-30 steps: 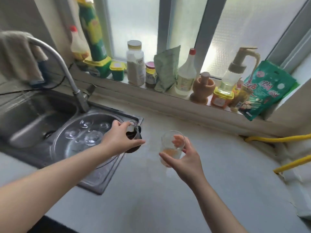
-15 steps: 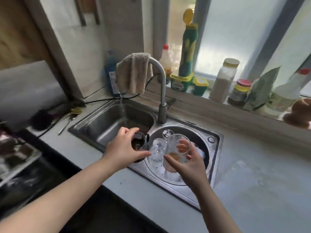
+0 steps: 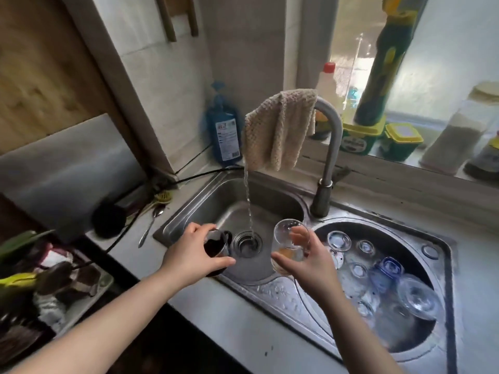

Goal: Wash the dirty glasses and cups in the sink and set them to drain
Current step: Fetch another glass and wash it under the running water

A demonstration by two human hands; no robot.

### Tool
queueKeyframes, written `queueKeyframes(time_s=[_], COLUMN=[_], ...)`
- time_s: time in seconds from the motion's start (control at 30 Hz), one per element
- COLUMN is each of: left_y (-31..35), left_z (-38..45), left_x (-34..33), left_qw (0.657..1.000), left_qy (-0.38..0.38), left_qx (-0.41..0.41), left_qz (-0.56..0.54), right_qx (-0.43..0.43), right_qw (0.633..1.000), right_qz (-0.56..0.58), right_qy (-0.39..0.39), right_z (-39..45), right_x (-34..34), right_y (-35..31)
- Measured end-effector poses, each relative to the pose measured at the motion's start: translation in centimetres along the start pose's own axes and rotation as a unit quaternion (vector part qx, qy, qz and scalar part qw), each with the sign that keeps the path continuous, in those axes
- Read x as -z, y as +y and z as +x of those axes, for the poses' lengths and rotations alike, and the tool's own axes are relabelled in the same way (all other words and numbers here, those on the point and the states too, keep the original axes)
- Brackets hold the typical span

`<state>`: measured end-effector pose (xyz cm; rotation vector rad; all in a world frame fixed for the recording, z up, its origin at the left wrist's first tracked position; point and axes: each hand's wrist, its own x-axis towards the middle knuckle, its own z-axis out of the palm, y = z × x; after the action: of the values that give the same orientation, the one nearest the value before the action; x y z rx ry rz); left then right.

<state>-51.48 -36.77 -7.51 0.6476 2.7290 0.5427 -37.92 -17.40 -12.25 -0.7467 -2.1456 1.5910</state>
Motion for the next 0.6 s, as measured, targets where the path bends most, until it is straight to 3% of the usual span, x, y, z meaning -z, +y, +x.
queueKeyframes(time_s=[0.27, 0.43, 0.6], left_y=[-6.8, -9.4, -10.9], left_z=[9.3, 15.6, 23.3], left_x=[0.2, -1.9, -4.5], left_qw=[0.999, 0.994, 0.984], left_qy=[-0.042, -0.09, -0.12], left_qx=[0.033, -0.012, -0.1], left_qz=[0.002, 0.061, 0.09], right_qx=[-0.061, -0.11, -0.128], right_qw=[0.997, 0.994, 0.989], right_qz=[-0.027, -0.02, -0.043], right_qy=[-0.027, -0.011, 0.052], right_z=[7.5, 11.3, 14.7], right_x=[-7.2, -11.7, -15.1], right_y=[0.3, 0.8, 1.5])
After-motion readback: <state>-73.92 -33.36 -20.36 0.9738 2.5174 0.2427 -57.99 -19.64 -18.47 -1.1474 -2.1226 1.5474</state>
